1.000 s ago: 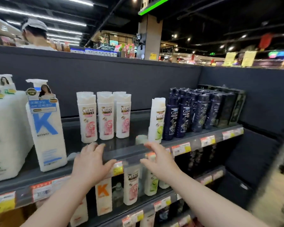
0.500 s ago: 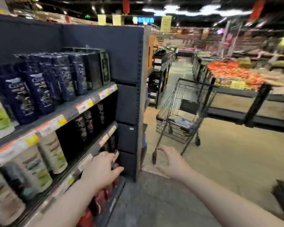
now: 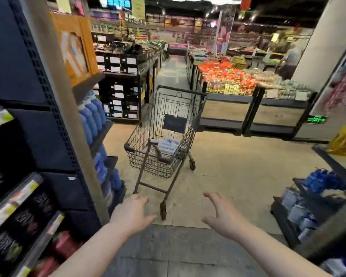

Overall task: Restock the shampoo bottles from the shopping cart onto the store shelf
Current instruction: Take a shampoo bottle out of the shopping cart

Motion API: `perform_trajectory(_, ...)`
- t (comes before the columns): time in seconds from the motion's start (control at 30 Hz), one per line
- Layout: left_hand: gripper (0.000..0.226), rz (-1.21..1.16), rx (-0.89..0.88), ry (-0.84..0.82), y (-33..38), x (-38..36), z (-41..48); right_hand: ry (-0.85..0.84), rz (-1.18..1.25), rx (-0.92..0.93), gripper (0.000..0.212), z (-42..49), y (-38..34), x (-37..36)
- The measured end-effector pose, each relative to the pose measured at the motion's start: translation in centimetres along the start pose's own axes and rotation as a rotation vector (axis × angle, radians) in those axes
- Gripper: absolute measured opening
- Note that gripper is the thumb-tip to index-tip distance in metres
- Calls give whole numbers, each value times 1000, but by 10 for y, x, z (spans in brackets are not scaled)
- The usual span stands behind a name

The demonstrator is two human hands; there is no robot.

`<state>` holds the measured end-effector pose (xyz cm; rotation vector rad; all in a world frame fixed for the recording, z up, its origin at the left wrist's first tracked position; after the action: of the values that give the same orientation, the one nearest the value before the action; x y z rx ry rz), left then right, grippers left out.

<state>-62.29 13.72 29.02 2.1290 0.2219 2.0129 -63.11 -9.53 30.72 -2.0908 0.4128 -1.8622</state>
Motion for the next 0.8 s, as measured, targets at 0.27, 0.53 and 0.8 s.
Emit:
perform_trajectory(0.27, 65, 2, 19, -22, 47, -22, 113, -43, -51, -39, 69, 105, 56, 29)
perform_trajectory(0.53, 72, -34, 42, -39, 52, -45, 268, -39, -114, -4, 68, 260, 77, 41)
perform_trajectory(0.8, 72, -50, 36, -41, 57, -31, 453, -46, -147, 3, 69, 429, 83, 64)
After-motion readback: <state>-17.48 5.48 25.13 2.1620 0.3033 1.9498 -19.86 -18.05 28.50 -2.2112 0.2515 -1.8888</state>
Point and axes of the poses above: each hand's wrist, its own z-axis towards the middle knuckle, its own x-axis out of the back of the hand, y = z × x, the point moved 5 cm from there along z, towards the middle knuckle, and after that the axes turned 10 degrees about y, right-handed, at the moved point
